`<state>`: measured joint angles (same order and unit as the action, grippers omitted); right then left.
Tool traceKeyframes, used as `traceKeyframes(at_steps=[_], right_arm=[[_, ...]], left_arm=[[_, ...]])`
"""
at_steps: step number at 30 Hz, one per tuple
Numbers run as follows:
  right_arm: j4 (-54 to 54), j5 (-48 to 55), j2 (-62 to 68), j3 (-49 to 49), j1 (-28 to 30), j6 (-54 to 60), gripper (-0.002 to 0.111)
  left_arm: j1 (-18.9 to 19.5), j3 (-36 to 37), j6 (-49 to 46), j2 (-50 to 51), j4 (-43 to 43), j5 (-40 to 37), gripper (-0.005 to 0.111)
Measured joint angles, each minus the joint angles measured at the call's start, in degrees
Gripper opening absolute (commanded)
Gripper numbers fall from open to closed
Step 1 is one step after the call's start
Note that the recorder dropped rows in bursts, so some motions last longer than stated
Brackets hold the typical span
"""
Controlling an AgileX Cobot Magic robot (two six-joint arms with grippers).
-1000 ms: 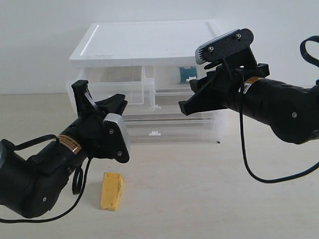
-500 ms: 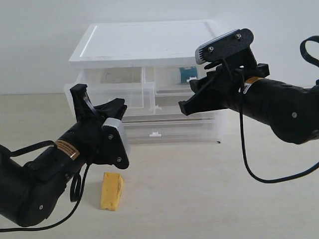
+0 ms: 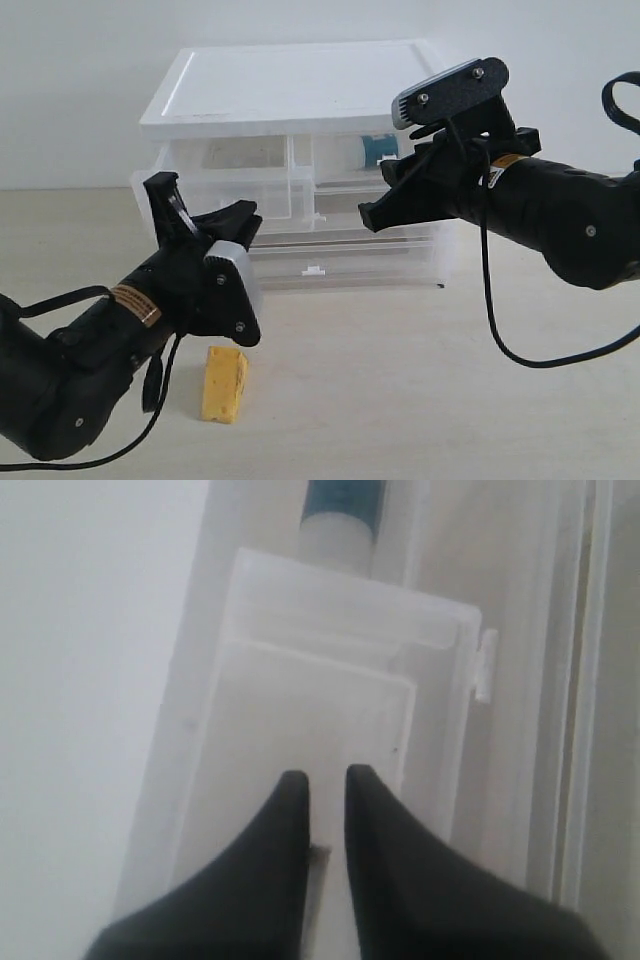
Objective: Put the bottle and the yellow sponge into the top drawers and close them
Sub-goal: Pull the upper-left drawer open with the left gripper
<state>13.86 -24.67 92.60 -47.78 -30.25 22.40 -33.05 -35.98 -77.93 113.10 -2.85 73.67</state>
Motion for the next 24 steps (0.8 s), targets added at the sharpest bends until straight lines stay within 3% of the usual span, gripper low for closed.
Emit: traceKeyframes(at_steps=[1,3,4,8,12,18,24], right_arm=[[0.0,0.0,0.0,0.0,0.0,0.0,0.037],[0.0,0.0,0.0,0.0,0.0,0.0,0.037],[0.0,0.0,0.0,0.0,0.0,0.0,0.037],[0.0,-1.0,0.1,0.0,0.0,0.0,0.037],[0.4,-9.1,5.1,0.0,0.0,0.0,0.036],[1.7,-11.1,9.3,-3.6,0.0,1.5,0.014],[1.7,-11.2,14.2,-8.6,0.0,2.7,0.012]], left_arm=[[-0.1,0.3,0.2,0.0,1.0,-0.7,0.04],[-0.5,0.9,0.5,0.3,3.2,-3.1,0.054],[-0.6,1.3,0.6,0.3,3.8,-3.5,0.055],[-0.6,1.8,0.6,0.3,4.3,-3.6,0.055],[-0.6,4.6,4.7,-3.8,5.5,-3.9,0.055],[-0.6,7.4,16.3,-14.0,6.8,-3.9,0.055],[-0.6,8.4,18.3,-15.9,6.8,-3.9,0.055]])
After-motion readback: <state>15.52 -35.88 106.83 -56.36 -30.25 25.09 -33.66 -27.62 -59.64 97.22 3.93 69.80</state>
